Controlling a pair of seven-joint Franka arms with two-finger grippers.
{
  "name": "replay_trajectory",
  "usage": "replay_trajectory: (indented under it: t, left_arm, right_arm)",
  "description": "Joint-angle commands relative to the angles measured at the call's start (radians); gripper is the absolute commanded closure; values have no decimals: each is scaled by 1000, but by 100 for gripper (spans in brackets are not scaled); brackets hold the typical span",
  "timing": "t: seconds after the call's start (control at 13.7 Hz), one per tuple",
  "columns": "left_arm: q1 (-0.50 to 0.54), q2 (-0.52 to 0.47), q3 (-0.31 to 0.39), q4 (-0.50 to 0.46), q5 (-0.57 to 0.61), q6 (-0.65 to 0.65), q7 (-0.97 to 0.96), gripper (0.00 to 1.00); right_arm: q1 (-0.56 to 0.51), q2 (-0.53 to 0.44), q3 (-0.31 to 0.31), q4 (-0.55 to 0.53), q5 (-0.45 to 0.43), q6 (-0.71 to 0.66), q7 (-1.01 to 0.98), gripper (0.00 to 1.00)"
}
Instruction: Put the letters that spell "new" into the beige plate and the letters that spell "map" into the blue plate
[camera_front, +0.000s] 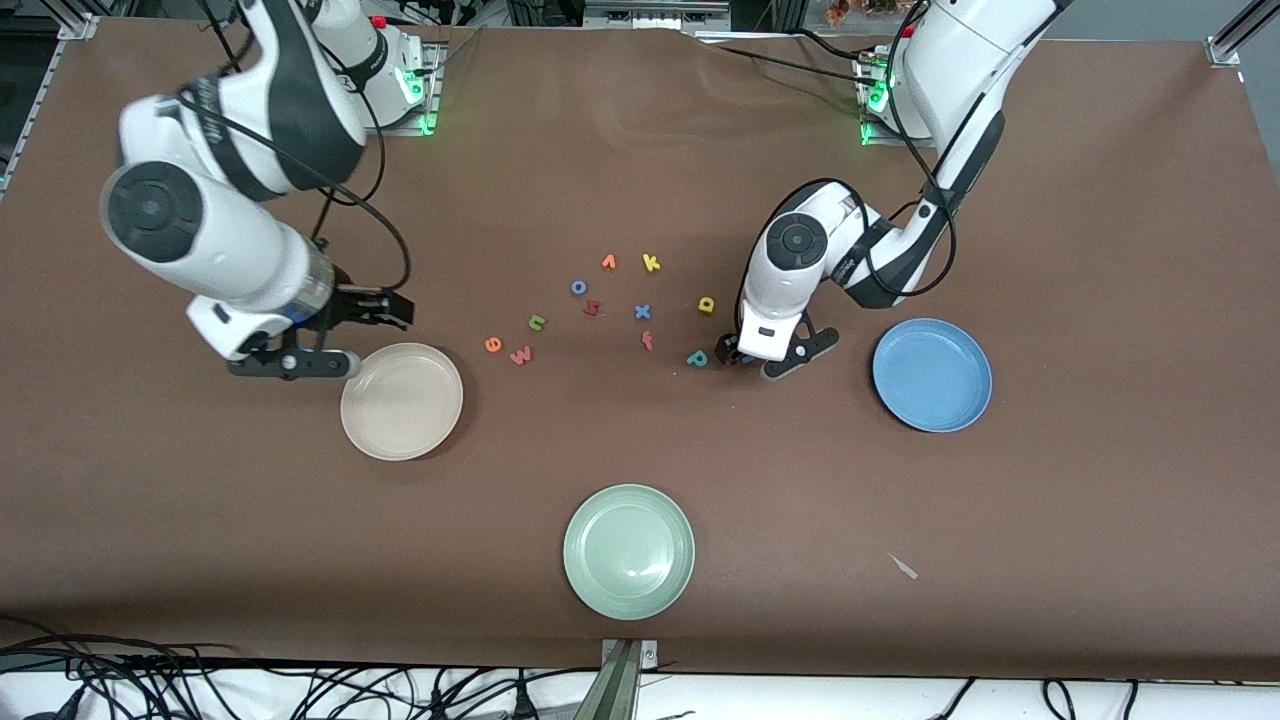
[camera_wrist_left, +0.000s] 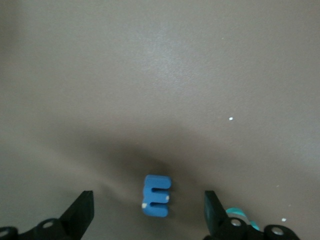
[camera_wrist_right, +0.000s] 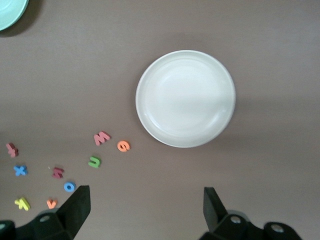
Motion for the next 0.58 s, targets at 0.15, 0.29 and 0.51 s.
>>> replay_trajectory:
  t: [0.15,0.29,0.51]
  left_arm:
    - [-33,56,8,57,34,-10,-50,23]
    - [-35,62,6,51,36,-11,-48,30]
    - [-35,62,6,46,36,-14,-39,40]
  right_arm:
    - [-5,-101,60,-292,10,251,114,0]
    - [-5,-109,86,-411,7,406,148,0]
    - [-5,-98,108,-534,4,581,190,0]
